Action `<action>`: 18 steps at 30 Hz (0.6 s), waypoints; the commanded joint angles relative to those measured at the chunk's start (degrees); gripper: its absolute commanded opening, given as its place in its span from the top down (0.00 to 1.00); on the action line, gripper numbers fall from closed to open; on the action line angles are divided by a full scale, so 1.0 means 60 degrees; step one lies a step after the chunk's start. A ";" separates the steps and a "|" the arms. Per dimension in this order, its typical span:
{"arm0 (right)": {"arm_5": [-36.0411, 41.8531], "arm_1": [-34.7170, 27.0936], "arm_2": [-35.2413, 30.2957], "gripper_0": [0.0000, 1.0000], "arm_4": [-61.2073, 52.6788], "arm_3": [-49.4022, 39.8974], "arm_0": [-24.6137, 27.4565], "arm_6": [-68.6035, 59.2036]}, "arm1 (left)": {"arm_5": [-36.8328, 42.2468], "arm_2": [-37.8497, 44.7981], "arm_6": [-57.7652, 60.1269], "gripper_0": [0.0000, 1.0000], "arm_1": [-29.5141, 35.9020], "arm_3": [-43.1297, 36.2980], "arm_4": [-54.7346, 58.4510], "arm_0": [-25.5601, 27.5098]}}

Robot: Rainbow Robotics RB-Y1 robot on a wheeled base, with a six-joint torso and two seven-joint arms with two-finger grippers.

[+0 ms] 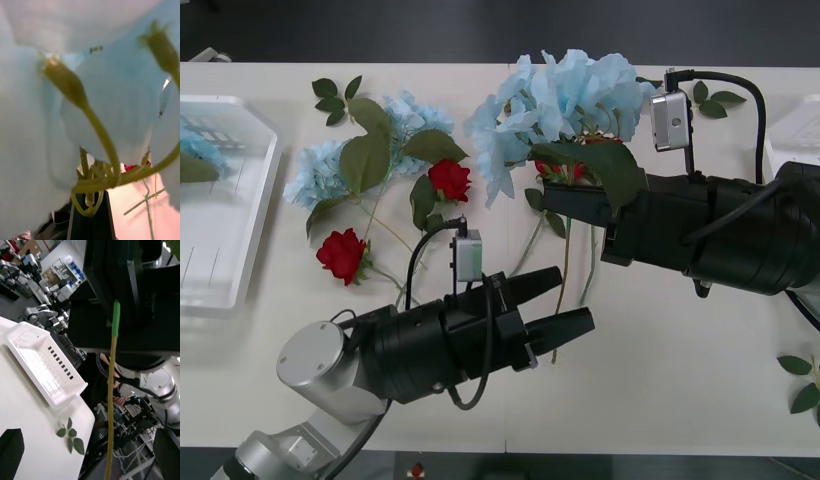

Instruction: Put the red flowers into the right box and the blue flowers into the left box

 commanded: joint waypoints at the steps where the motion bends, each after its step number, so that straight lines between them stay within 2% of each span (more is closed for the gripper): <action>1: 0.0046 -0.0078 -0.0063 1.00 -0.0159 -0.0145 -0.0167 0.0337 | -0.0488 -0.0214 0.0074 0.00 -0.0262 -0.0148 0.0042 -0.0332; 4: 0.0046 -0.0078 -0.0063 1.00 -0.0189 -0.0130 -0.0167 0.0352 | -0.0650 -0.0258 0.0074 0.02 -0.0291 -0.0148 0.0042 -0.0406; 6: 0.0046 -0.0078 -0.0063 1.00 -0.0189 -0.0130 -0.0167 0.0352 | -0.0664 -0.0258 0.0074 0.29 -0.0247 -0.0148 0.0042 -0.0406; 7: 0.0031 -0.0092 -0.0063 1.00 -0.0189 -0.0130 -0.0167 0.0352 | -0.0664 -0.0258 0.0074 0.35 -0.0232 -0.0148 0.0042 -0.0406; 10: 0.0046 -0.0092 -0.0063 1.00 -0.0189 -0.0130 -0.0167 0.0352 | -0.0679 -0.0258 0.0074 0.95 -0.0159 -0.0148 0.0042 -0.0406; 11: 0.0046 -0.0092 -0.0063 1.00 -0.0189 -0.0130 -0.0167 0.0352 | -0.0679 -0.0258 0.0074 1.00 -0.0159 -0.0134 0.0042 -0.0406; 18: 0.0031 -0.0092 -0.0063 1.00 -0.0189 -0.0130 -0.0167 0.0352 | -0.0708 -0.0258 0.0074 1.00 -0.0100 -0.0148 0.0086 -0.0376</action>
